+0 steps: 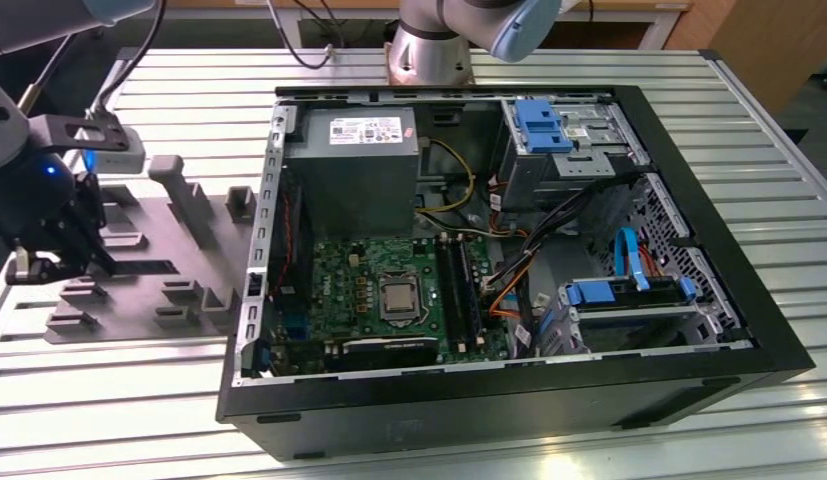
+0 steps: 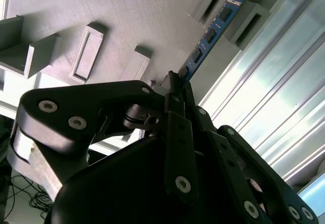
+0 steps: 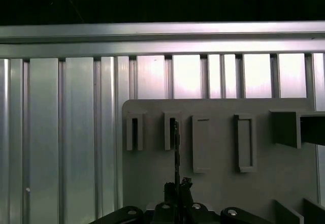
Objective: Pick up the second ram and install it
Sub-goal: 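Pick up the second ram and move it above second insertion slot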
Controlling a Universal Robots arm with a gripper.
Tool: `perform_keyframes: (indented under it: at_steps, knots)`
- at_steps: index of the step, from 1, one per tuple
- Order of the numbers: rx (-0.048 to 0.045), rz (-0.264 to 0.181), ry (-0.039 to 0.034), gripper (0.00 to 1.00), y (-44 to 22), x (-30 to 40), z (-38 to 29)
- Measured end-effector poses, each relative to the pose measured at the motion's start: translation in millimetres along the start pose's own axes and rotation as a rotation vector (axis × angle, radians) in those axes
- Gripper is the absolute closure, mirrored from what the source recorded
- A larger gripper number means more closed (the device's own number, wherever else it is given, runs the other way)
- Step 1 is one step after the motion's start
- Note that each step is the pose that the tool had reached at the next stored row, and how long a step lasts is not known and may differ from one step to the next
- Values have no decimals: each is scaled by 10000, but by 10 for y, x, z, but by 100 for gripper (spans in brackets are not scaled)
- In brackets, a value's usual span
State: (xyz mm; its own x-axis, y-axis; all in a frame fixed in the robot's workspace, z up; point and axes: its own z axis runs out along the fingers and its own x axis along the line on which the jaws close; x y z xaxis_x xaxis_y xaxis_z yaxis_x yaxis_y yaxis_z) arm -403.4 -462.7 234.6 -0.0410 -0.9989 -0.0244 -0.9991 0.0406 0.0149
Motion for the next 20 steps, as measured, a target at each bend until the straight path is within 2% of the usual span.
perform_keyframes:
  at_steps: [20]
  knots:
    - [1, 0, -1, 86, 2, -3, -120]
